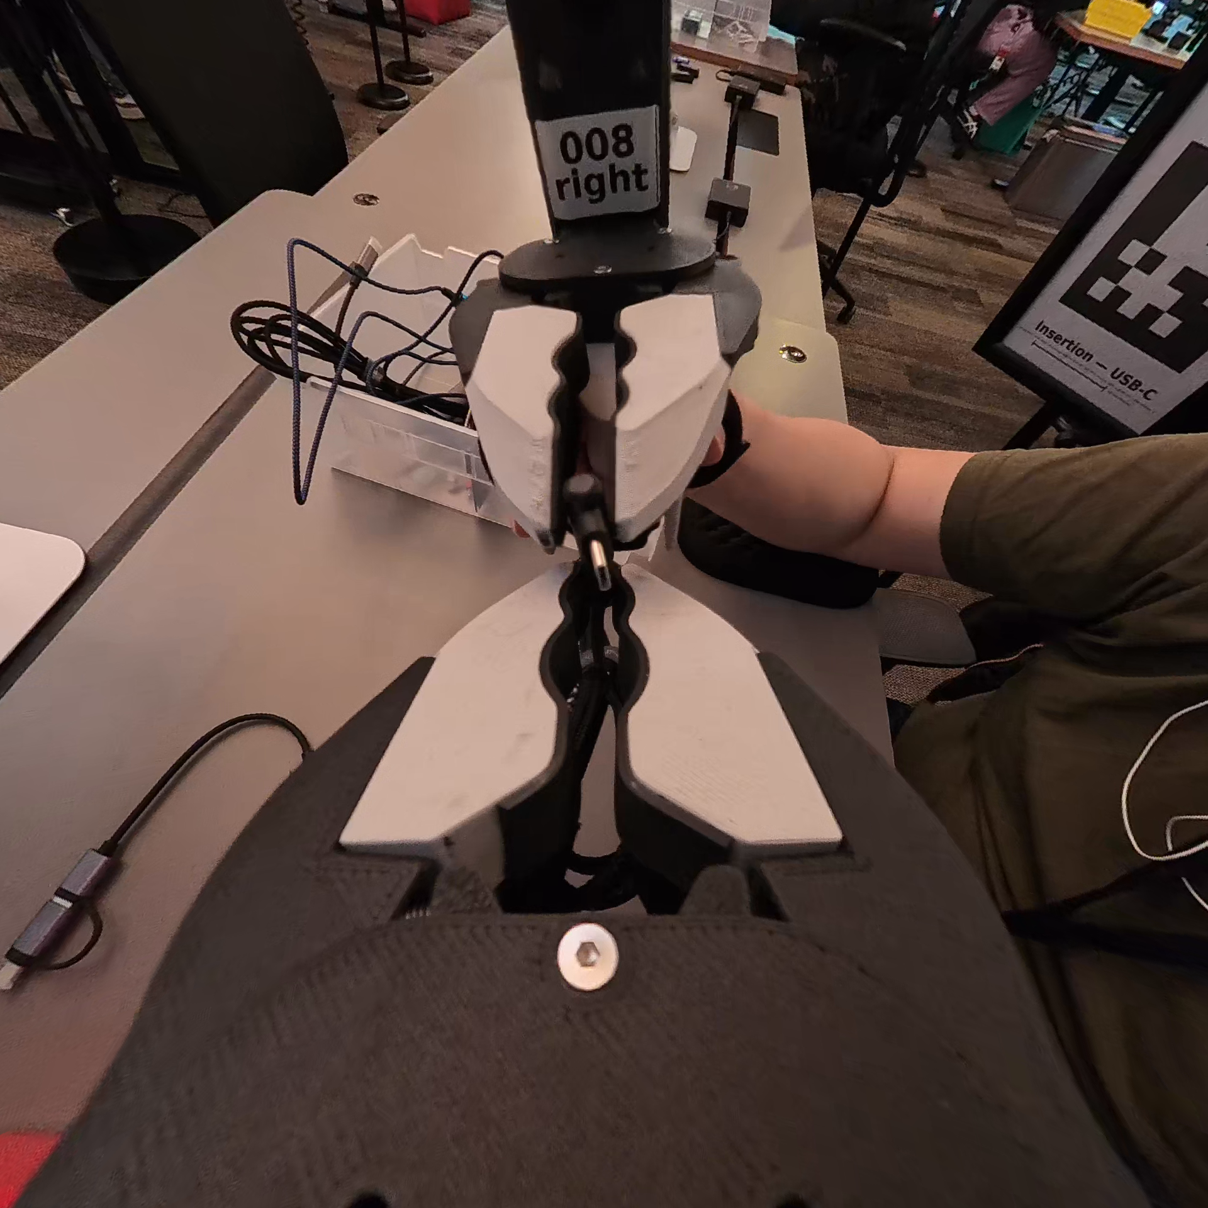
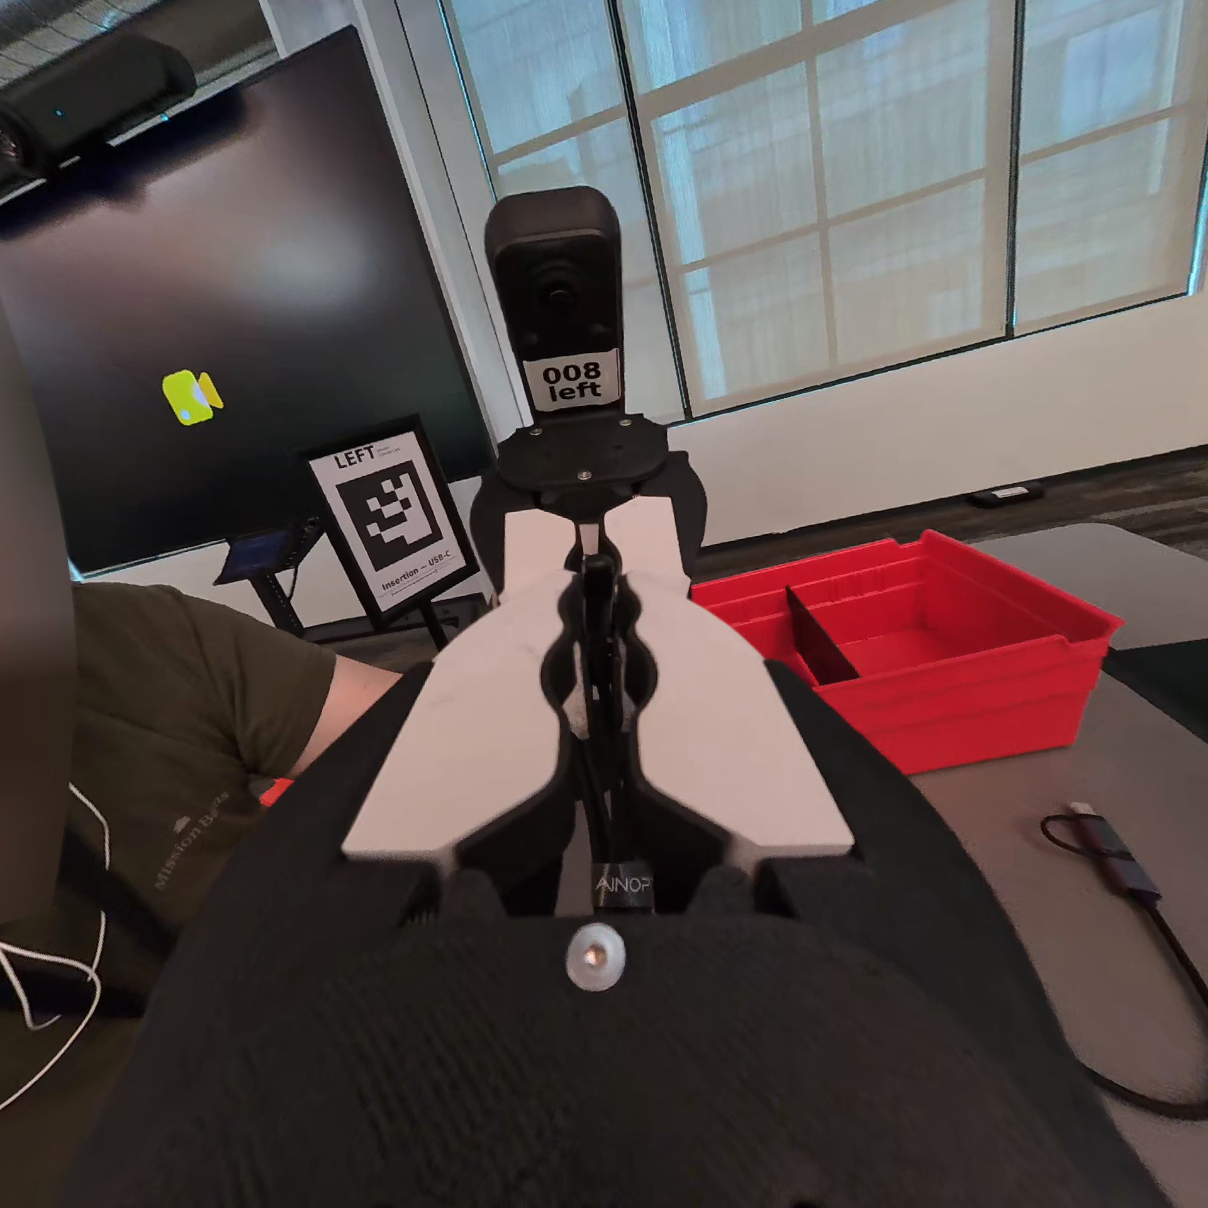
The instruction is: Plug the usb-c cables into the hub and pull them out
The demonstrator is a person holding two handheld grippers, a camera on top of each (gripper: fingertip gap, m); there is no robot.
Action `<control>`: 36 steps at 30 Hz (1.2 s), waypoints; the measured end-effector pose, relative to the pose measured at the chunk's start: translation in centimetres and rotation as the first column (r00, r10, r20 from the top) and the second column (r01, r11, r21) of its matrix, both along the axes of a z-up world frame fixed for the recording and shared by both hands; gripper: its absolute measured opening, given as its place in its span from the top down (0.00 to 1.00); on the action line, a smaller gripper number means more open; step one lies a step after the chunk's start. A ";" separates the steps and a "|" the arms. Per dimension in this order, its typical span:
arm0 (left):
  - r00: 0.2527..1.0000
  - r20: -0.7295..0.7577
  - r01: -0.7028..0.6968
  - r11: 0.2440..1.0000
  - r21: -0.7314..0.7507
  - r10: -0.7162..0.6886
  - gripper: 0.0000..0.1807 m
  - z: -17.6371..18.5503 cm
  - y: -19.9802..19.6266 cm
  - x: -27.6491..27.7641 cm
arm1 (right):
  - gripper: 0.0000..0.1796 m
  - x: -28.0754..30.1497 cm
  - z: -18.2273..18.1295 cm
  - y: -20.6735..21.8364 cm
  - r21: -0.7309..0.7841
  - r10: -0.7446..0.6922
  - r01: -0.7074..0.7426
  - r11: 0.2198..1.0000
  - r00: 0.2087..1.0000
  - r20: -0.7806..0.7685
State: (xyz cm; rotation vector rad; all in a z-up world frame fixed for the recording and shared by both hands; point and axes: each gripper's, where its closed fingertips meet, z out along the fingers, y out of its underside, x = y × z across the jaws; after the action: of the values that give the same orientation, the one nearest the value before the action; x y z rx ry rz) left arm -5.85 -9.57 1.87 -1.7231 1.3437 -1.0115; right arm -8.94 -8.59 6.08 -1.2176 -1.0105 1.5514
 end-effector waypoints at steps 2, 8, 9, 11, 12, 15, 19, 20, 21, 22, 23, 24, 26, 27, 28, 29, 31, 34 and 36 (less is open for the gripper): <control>1.000 -0.008 0.003 1.000 0.003 -0.003 0.97 -0.1 0.0 0.0 | 0.96 0.0 -0.1 -0.2 -0.011 0.021 -0.021 1.000 1.000 0.005; 1.000 -0.014 0.012 1.000 -0.007 -0.012 0.97 -0.3 -0.1 0.0 | 0.96 -0.1 -0.5 -0.3 -0.025 0.042 -0.042 0.999 0.999 0.032; 1.000 -0.016 0.012 1.000 -0.007 -0.012 0.97 -0.3 -0.1 0.0 | 0.96 -0.1 -0.6 -0.3 -0.029 0.044 -0.043 0.999 0.998 0.034; 1.000 -0.022 0.013 1.000 -0.008 -0.013 0.97 -0.4 -0.1 0.0 | 0.96 -0.1 -0.7 -0.2 -0.041 0.044 -0.042 0.998 0.998 0.045; 1.000 -0.022 0.015 1.000 -0.011 -0.015 0.97 -0.4 -0.2 0.0 | 0.96 -0.1 -0.8 -0.2 -0.040 0.046 -0.045 0.998 0.998 0.048; 1.000 -0.009 0.021 0.999 -0.036 -0.021 0.97 -0.4 -0.2 0.0 | 0.96 -0.1 -0.7 -0.2 -0.026 0.032 -0.031 0.999 0.998 0.049; 1.000 0.028 0.001 0.998 -0.069 0.001 0.87 0.4 0.1 -0.8 | 0.96 -0.3 -1.4 0.1 -0.017 0.017 -0.016 1.000 0.996 0.088; 0.999 0.045 -0.021 0.997 -0.070 0.024 0.82 1.0 0.4 -1.4 | 0.96 -0.2 -1.5 0.3 -0.017 0.008 -0.006 1.000 0.996 0.091; 0.996 0.070 -0.052 0.997 -0.061 0.056 0.79 1.8 0.8 -2.1 | 0.96 0.0 -1.5 0.5 -0.019 0.008 -0.006 1.000 0.995 0.097; 0.991 0.098 -0.091 0.995 -0.046 0.095 0.78 2.6 1.2 -3.0 | 0.96 0.3 -1.5 0.6 -0.022 0.010 -0.008 1.000 0.994 0.107; 0.983 0.112 -0.144 0.989 -0.025 0.146 0.79 3.2 1.9 -4.0 | 0.96 0.6 -1.4 0.6 -0.021 0.010 -0.008 1.000 0.993 0.119; 0.972 0.104 -0.212 0.977 0.007 0.210 0.78 3.4 2.7 -5.0 | 0.96 1.0 -1.4 0.6 -0.029 0.019 -0.015 0.999 0.990 0.141; 0.933 0.033 -0.359 0.927 0.106 0.358 0.77 2.4 4.8 -7.1 | 0.96 1.5 -1.7 0.2 -0.048 0.059 -0.050 0.998 0.979 0.194; 0.911 -0.012 -0.407 0.901 0.149 0.413 0.76 1.4 5.6 -7.7 | 0.96 1.7 -1.9 0.0 -0.056 0.072 -0.061 0.997 0.971 0.227; 0.894 -0.063 -0.427 0.888 0.172 0.443 0.76 0.1 6.0 -8.0 | 0.96 1.8 -2.3 -0.4 -0.061 0.096 -0.083 0.995 0.960 0.265; 0.885 -0.123 -0.427 0.887 0.175 0.450 0.77 -1.4 6.3 -8.0 | 0.96 1.9 -2.7 -0.8 -0.055 0.114 -0.102 0.993 0.947 0.301; 0.859 -0.257 -0.425 0.897 0.122 0.443 0.80 -4.3 6.9 -7.4 | 0.96 2.2 -3.4 -1.9 -0.053 0.165 -0.157 0.986 0.915 0.367; 0.819 -0.412 -0.414 0.908 0.055 0.399 0.78 -8.5 7.4 -6.4 | 0.96 2.8 -4.3 -4.0 -0.083 0.269 -0.259 0.962 0.862 0.430; 0.767 -0.508 -0.424 0.904 0.057 0.391 0.77 -11.2 7.8 -6.5 | 0.96 2.9 -5.5 -4.4 -0.112 0.294 -0.275 0.955 0.822 0.487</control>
State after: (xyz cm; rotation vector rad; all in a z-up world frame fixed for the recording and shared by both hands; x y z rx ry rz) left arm -12.38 -1.75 -9.31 -2.3105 1.1540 -0.3531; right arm -6.06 -13.02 0.62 -1.6009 -1.5681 1.5088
